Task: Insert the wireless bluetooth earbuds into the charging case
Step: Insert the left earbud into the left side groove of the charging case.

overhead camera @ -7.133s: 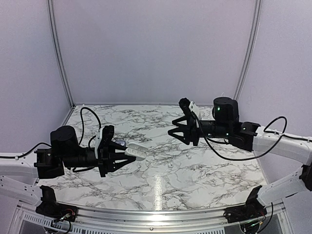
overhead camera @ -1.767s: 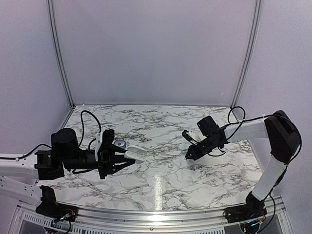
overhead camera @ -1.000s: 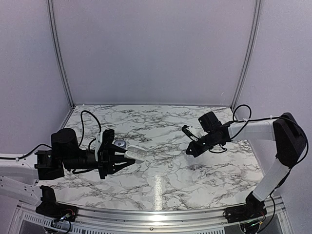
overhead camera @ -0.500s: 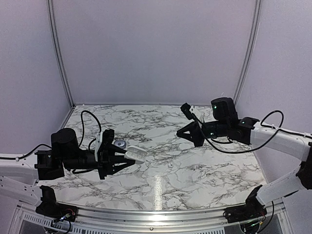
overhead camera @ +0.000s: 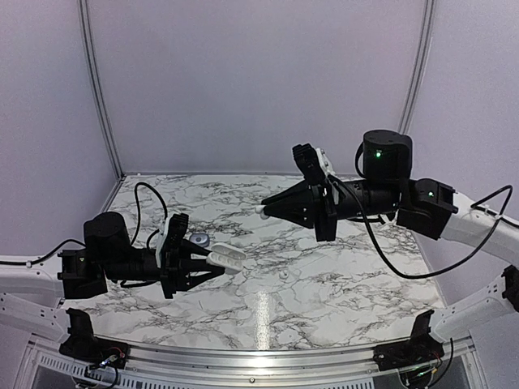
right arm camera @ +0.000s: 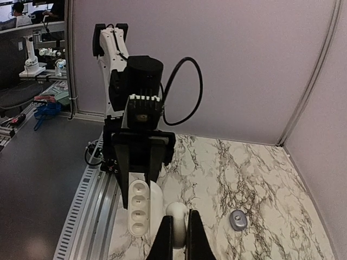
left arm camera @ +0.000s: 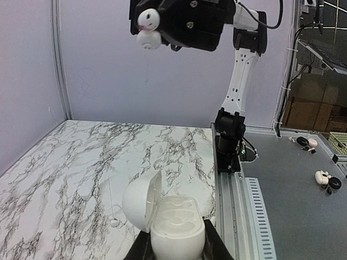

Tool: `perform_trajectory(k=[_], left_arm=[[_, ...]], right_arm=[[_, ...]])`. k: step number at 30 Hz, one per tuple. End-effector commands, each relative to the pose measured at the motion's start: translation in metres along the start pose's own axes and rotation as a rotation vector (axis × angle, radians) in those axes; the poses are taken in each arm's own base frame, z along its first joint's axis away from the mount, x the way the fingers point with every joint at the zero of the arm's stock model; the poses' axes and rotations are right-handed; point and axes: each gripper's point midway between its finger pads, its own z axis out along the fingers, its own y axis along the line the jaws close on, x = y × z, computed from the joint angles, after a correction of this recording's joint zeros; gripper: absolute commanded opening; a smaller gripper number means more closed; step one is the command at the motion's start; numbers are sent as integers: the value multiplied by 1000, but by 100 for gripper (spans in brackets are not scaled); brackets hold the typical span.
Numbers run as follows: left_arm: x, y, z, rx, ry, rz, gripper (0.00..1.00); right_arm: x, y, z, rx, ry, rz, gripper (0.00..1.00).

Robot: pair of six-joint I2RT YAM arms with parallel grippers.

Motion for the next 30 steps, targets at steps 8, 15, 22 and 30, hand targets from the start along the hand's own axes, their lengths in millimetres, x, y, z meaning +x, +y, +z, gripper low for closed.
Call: perform_trajectory(k=[8,15,22,30], left_arm=[[-18,-3,1,25,-52,18,0],[-21,1,-2,-4,-67,30,0],[-21,4,-2,-21,-68,35,0],[-22,3,-3,-19,-72,40,0]], right_arm=[[-7,48,41,-82,85,-138,0],[9,53,63,-48,161,-144,0],[10,52,67,-36,171,-125,0],[19,47,76,-13,209,-114,0]])
